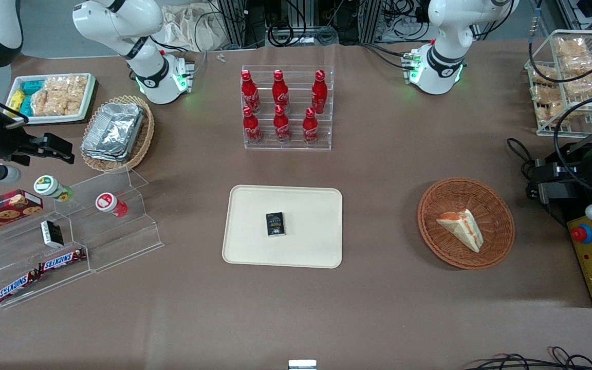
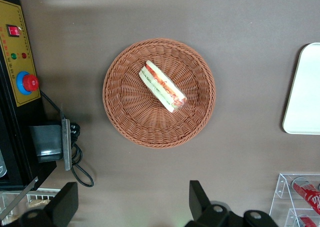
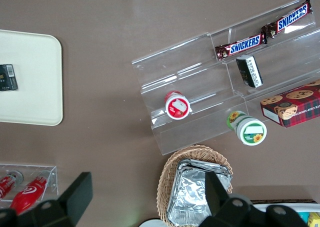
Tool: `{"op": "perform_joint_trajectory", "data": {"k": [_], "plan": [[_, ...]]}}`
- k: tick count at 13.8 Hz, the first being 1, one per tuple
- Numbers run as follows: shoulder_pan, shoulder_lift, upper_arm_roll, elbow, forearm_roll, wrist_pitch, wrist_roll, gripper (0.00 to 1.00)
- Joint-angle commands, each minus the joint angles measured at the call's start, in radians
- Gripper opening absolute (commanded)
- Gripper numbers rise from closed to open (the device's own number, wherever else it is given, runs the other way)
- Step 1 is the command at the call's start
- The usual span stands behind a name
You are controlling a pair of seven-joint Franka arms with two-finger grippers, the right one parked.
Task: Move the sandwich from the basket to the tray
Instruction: 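Move the left gripper toward the wicker basket with the sandwich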
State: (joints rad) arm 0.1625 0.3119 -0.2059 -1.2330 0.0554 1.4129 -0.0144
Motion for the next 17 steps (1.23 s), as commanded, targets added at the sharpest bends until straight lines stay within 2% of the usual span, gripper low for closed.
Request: {"op": "perform_joint_trajectory", "data": {"k": [1,11,17], "plan": [[0.0,-0.007,-0.003,0.003,0.017,-0.017,0.005,0.99],[0.0,-0.005,-0.003,0.003,0.012,-0.017,0.005,0.99],[-0.003,-0.03,-0.004,-0.069,0.007,-0.003,-0.002,0.99]]}}
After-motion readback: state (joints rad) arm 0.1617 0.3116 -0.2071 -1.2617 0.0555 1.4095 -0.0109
